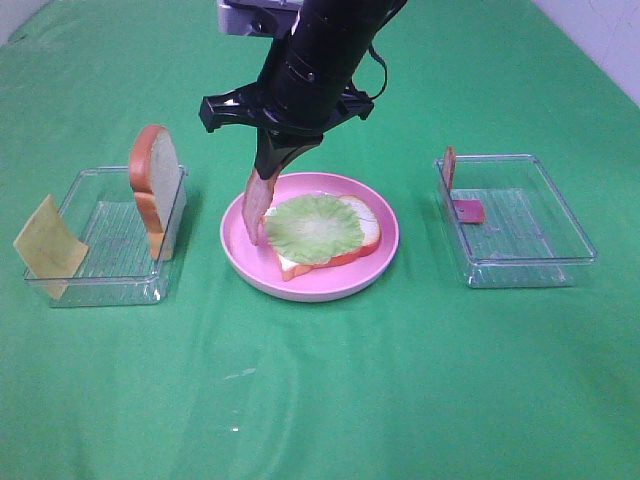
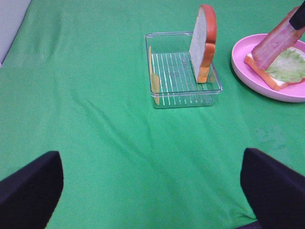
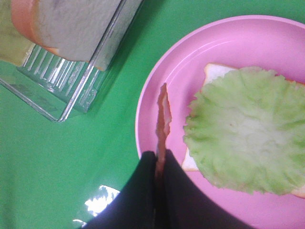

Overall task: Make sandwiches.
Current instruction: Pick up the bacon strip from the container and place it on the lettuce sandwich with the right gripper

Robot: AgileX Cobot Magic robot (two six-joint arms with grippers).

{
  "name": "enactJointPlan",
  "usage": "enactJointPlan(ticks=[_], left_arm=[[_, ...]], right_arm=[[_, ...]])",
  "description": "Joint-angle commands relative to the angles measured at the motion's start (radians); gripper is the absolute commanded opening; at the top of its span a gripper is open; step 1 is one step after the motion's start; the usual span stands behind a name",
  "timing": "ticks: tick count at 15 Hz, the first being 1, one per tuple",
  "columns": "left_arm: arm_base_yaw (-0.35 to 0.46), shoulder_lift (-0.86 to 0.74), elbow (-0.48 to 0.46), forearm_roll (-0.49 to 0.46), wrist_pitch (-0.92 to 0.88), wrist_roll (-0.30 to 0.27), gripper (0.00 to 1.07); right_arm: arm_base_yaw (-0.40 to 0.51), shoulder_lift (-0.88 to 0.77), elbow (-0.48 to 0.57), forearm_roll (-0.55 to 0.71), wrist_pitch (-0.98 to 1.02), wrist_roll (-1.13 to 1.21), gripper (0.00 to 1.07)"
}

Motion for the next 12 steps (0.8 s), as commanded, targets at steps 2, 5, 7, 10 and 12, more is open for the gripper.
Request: enactJointPlan(ticks=[2,5,7,10,12], left_arm=[[0.0,-0.013,0.003,-0.005,-0.004,-0.004,0.93],[0.0,-0.013,0.003,-0.005,-0.004,-0.004,0.93],[0.0,-0.013,0.003,-0.005,-0.004,-0.004,0.93],[0.0,-0.013,0.003,-0.005,-0.004,-0.004,0.93],[0.0,-0.013,0.003,-0.005,-0.004,-0.004,0.93]], right_arm=[[0.0,0.007,-0.008,0.063,0.002,-0.037,0.0],[-0.002,0.053,-0.008,-0.032,0.007,-0.015,0.0],[-0.002,0.065,-0.008,-0.148,0.004,0.05,0.0],[-0.002,0.096,-0.008,-0.311,0.007,0.135,0.0],[-0.002,0.121,-0.008,-0.293,0.01,0.135,0.0]])
